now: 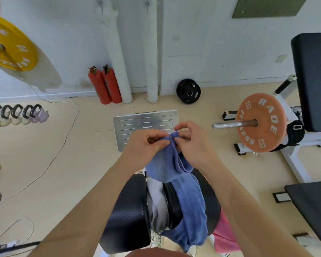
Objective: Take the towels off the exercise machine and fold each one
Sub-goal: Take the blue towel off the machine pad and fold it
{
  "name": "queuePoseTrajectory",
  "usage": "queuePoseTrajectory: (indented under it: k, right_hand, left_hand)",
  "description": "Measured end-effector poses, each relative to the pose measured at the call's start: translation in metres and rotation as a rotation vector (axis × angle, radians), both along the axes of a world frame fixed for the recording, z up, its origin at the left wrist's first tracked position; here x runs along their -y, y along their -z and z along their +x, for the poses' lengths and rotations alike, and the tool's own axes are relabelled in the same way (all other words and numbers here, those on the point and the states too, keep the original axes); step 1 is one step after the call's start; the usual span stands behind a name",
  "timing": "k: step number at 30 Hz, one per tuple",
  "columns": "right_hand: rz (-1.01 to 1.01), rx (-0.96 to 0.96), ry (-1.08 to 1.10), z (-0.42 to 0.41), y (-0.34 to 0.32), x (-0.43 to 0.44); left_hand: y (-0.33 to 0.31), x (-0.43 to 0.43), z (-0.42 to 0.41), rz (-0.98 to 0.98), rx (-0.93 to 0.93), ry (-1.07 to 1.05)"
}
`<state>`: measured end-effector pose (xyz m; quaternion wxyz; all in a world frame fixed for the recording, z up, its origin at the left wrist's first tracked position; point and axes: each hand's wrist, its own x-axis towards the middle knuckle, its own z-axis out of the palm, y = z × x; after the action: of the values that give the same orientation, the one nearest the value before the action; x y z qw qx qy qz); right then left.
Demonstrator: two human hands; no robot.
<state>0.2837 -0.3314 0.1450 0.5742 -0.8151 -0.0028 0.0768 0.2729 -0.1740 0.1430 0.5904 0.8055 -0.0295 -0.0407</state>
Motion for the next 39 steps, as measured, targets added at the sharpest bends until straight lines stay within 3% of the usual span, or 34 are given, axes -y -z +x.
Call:
queuePoseTrajectory:
  k: [7, 13, 16, 20, 25, 29, 34, 39]
  right_hand:
    - [-0.092, 0.113, -0.073, -0.002, -0.015, 0.003]
    - [-0.171, 0.243, 0.072, 0.005, -0.011, 0.006]
    - [-0.235, 0.277, 0.192, 0.01, -0.004, 0.015]
    - [-0.291, 0.225, 0.404, 0.022, 0.009, 0.035]
    - [-0.136, 0.091, 0.533, 0.029, 0.016, 0.04]
    - [0.008, 0.147, 0.331, 0.023, -0.004, 0.02]
    - [0.287, 0.063, 0.013, -0.002, -0.034, -0.002]
    - [0.36, 0.07, -0.071, -0.011, -0.05, -0.006]
  left_hand:
    - [-0.016, -0.007, -0.008, -0.082, -0.052, 0.095]
    - [-0.035, -0.024, -0.024, -0.348, -0.363, 0.712]
    - [-0.042, -0.023, -0.033, -0.382, -0.428, 0.867]
    - [-0.039, -0.022, -0.043, -0.412, -0.441, 0.732]
    - [-0.031, -0.008, -0.046, -0.199, -0.387, 0.52]
    - [-0.039, 0.001, -0.047, -0.233, -0.376, 0.646]
    - [-0.051, -0.001, -0.028, -0.083, 0.016, 0.052]
    - [-0.054, -0.008, -0.022, -0.109, 0.115, -0.157]
